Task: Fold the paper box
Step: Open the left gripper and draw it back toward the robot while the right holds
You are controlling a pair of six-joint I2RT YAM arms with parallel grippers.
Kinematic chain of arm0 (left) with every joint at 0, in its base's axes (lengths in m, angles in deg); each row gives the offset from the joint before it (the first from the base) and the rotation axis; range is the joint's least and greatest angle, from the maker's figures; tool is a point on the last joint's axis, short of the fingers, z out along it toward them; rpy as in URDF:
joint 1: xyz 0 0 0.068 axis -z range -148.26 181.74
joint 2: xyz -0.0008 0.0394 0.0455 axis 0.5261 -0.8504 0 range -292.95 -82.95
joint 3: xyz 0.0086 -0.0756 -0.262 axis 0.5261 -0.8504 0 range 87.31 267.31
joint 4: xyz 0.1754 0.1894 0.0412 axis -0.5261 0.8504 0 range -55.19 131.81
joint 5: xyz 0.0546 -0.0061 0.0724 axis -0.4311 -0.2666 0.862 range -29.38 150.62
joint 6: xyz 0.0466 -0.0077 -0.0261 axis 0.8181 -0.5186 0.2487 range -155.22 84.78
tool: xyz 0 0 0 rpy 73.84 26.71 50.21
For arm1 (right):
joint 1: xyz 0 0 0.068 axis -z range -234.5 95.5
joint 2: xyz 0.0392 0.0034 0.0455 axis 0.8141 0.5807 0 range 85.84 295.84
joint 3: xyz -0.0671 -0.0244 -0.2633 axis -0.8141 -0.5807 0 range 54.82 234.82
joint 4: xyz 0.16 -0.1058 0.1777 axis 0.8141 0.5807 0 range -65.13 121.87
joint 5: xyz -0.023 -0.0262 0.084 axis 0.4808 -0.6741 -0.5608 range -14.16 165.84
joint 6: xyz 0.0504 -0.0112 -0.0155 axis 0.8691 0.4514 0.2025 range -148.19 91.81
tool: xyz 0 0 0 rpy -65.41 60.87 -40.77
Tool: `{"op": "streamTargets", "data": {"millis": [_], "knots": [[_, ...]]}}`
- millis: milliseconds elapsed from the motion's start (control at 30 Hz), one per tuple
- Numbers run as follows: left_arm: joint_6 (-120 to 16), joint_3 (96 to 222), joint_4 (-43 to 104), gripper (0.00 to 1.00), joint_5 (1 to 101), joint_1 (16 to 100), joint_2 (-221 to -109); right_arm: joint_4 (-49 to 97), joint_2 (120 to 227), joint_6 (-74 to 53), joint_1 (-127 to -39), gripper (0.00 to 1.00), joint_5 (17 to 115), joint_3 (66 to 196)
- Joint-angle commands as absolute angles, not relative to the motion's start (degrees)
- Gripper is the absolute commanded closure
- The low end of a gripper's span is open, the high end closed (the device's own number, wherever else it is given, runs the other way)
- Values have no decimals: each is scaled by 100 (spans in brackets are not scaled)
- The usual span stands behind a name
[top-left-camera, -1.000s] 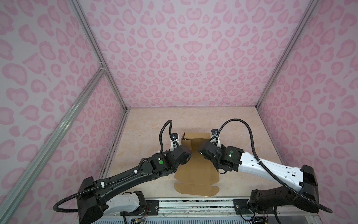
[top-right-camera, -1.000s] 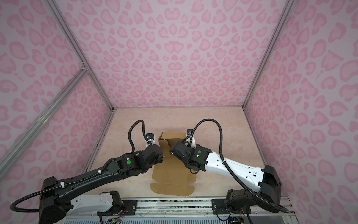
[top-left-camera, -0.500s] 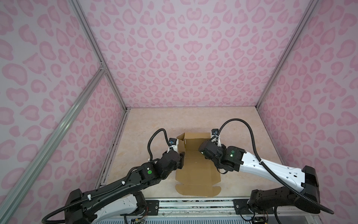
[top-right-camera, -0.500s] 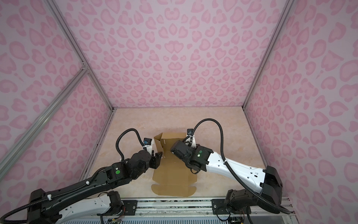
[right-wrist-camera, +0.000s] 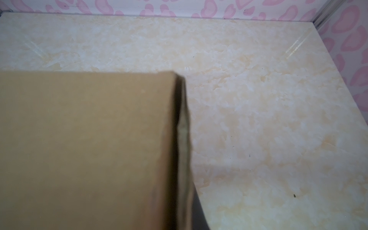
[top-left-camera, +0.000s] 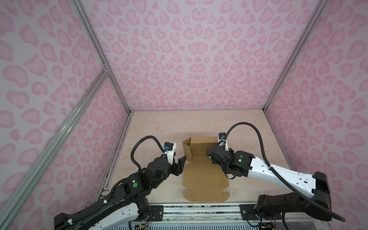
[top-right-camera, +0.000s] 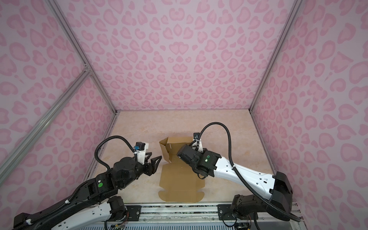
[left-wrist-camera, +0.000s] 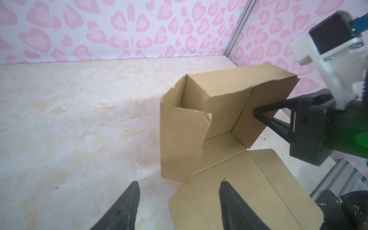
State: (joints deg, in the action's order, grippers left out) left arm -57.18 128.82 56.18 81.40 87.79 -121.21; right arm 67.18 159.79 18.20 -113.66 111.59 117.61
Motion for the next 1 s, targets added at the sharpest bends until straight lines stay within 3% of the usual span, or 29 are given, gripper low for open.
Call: {"op": "streamTargets", "data": {"millis": [0,233,567,967], "knots": [[-4853,13045,6500,23,8186,8742,-11835,6335,15708,1455,-11309,100,11168,11540],[-3693,12672,6540,7,8788,8628,-11002,5739,14956,816,-11027,100,10564,11010],[-3092,12664,5876,7,8843,8588,-11820,5704,14711,516,-10988,100,10213,11043],[-2811,12363,4812,6,7752,8545,-12038,5499,14443,272,-10987,100,9794,10879]]}}
